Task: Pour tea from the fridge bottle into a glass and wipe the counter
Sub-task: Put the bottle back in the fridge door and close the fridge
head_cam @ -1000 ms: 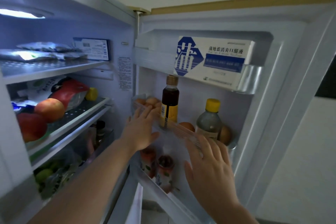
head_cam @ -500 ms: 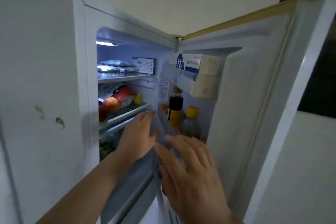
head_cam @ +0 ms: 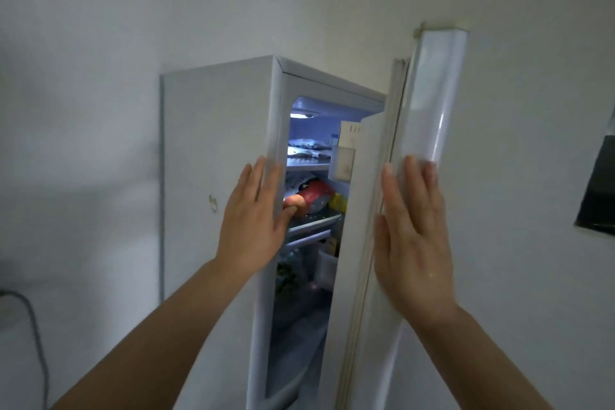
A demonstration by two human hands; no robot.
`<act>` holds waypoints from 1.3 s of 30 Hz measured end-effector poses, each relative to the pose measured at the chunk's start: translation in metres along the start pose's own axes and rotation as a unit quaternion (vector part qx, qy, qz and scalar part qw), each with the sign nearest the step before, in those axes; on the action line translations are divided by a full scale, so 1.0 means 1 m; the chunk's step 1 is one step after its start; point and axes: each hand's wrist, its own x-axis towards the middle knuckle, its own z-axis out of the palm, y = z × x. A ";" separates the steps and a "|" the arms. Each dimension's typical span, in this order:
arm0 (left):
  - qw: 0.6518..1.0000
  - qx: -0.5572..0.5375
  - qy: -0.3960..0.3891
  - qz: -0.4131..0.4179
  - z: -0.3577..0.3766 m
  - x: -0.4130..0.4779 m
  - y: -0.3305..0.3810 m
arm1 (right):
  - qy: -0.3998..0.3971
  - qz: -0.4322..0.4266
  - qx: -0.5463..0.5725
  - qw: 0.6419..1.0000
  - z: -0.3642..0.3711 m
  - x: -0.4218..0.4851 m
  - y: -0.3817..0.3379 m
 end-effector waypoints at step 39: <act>0.997 0.020 -0.067 -0.037 0.017 -0.005 -0.073 | -0.016 0.009 0.088 0.996 0.121 0.040 -0.060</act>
